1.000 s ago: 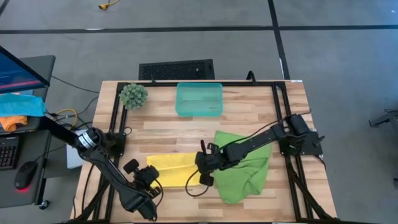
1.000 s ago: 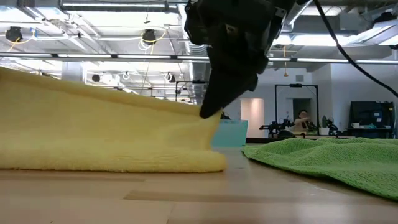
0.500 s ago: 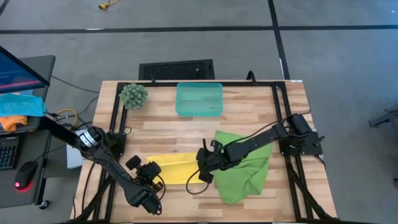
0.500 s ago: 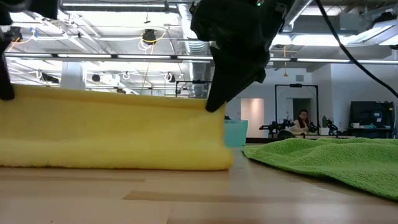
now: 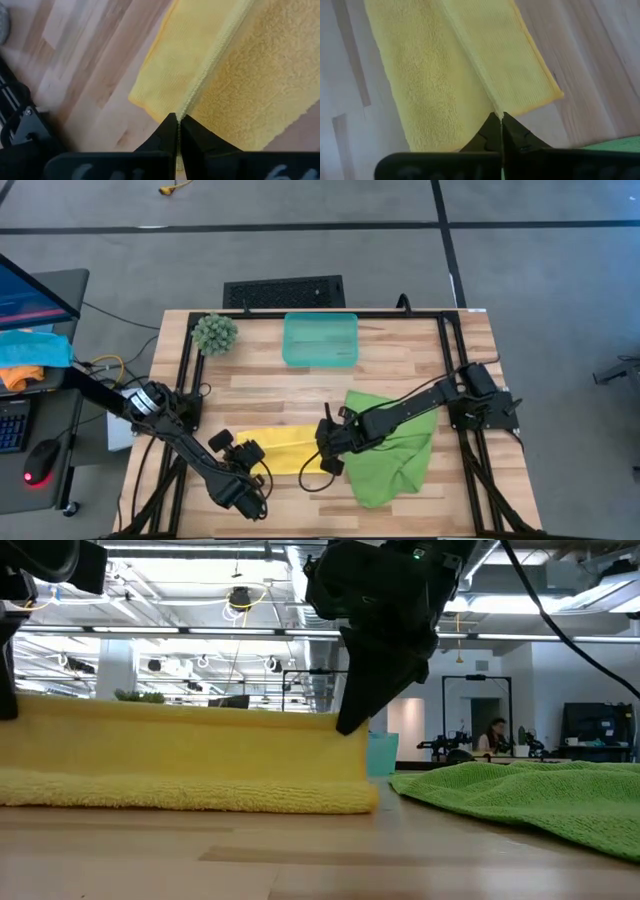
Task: Roll microfiber towels into tight, uniform cylinder then place into a basket
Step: Fold the yellow microfiber cloth
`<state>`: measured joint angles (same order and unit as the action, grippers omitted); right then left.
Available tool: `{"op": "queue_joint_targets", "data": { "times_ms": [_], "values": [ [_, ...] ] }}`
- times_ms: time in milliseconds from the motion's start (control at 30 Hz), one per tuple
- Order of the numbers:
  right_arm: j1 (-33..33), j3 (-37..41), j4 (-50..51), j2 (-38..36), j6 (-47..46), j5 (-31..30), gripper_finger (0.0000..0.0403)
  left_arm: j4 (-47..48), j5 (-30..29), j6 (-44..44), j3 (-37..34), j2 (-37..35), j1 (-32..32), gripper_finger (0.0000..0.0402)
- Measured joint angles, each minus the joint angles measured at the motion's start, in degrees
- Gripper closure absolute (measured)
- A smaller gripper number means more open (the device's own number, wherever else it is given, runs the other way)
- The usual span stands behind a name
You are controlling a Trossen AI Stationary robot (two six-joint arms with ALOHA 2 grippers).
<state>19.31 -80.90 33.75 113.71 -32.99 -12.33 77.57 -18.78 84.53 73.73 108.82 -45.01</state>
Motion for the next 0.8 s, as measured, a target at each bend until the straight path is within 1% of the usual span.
{"op": "queue_joint_targets", "data": {
  "times_ms": [167,333,400,467,567,667,800],
  "values": [
    [1.5,-0.5,0.0,-0.5,0.0,0.1,0.0389,0.2,2.1,-0.1,0.7,0.0,-0.7,0.0401],
    [5.2,-5.4,4.9,-0.5,0.0,0.2,0.0397,0.8,3.8,-1.6,6.3,0.0,-2.5,0.0401],
    [7.1,-6.9,5.5,-0.5,-0.1,-0.9,0.0394,1.5,4.3,-2.0,8.7,0.0,-3.1,0.0401],
    [8.9,-7.6,5.6,-0.5,-0.9,-2.0,0.0391,1.5,4.7,-2.0,10.7,-0.1,-3.7,0.0401],
    [10.8,-7.9,5.2,-0.5,-2.1,-2.4,0.0393,1.3,7.0,-1.3,12.8,-0.1,-4.6,0.0401],
    [11.7,-7.9,4.7,-0.5,-2.6,-2.8,0.0397,1.0,8.7,0.4,14.0,-0.1,-5.4,0.0401],
    [11.7,-8.0,4.5,-0.5,-2.6,-2.9,0.0393,1.1,11.1,1.3,15.8,-0.1,-6.1,0.0401]
  ]
}}
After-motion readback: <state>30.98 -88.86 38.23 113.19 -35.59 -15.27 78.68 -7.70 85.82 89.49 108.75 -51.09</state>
